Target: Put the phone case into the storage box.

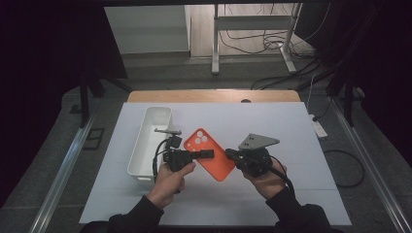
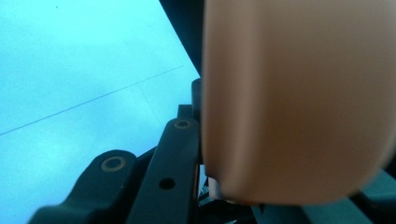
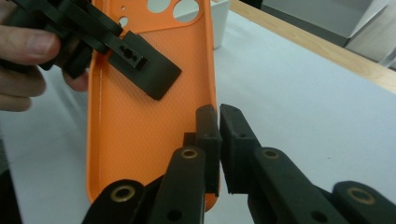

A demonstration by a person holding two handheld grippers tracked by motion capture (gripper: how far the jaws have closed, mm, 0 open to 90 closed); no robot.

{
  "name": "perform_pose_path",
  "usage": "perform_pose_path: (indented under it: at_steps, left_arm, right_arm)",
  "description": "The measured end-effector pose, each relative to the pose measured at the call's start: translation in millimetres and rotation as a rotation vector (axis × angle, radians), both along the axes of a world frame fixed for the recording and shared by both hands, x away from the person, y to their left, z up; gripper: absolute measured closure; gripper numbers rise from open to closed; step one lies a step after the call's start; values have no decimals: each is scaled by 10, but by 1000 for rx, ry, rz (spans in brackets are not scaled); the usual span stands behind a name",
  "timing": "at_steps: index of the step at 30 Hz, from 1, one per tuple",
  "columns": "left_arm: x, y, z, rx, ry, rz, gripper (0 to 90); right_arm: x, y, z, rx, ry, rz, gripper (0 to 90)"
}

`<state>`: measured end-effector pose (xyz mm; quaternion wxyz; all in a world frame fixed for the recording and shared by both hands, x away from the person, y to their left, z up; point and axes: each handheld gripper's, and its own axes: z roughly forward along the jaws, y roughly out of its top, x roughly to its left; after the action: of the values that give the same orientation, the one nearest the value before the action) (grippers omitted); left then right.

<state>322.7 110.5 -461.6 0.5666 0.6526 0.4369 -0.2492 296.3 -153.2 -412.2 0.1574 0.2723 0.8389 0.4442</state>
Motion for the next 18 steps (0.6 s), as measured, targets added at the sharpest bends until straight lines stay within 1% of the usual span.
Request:
perform_pose_path:
  at_steps: [2, 6, 7, 9, 10, 11, 12, 14, 18]
  left_arm:
    - [0, 18, 2, 14, -12, -2, 866]
    - [-3, 46, 9, 41, -33, -7, 865]
    - [-3, 54, 12, 46, -39, -10, 865]
    - [-4, 69, 17, 56, -47, -13, 864]
    - [-4, 69, 17, 56, -47, -13, 864]
    - [-3, 81, 19, 59, -53, -18, 864]
    - [-2, 88, 18, 58, -56, -21, 864]
    - [-1, 98, 19, 63, -65, -26, 864]
    - [-1, 109, 26, 77, -81, -40, 862]
  right_arm:
    - [4, -30, 17, 14, 7, -1, 790]
    - [21, -90, 42, 36, 39, -2, 691]
    - [22, -104, 47, 33, 37, -4, 664]
    - [26, -126, 51, 26, 48, -2, 603]
    - [26, -126, 51, 26, 48, -2, 603]
    - [24, -137, 51, 23, 51, -3, 574]
    - [21, -156, 49, 21, 58, -6, 528]
    - [29, -177, 44, 25, 81, -1, 458]
    - [45, -249, 34, 48, 137, -3, 306]
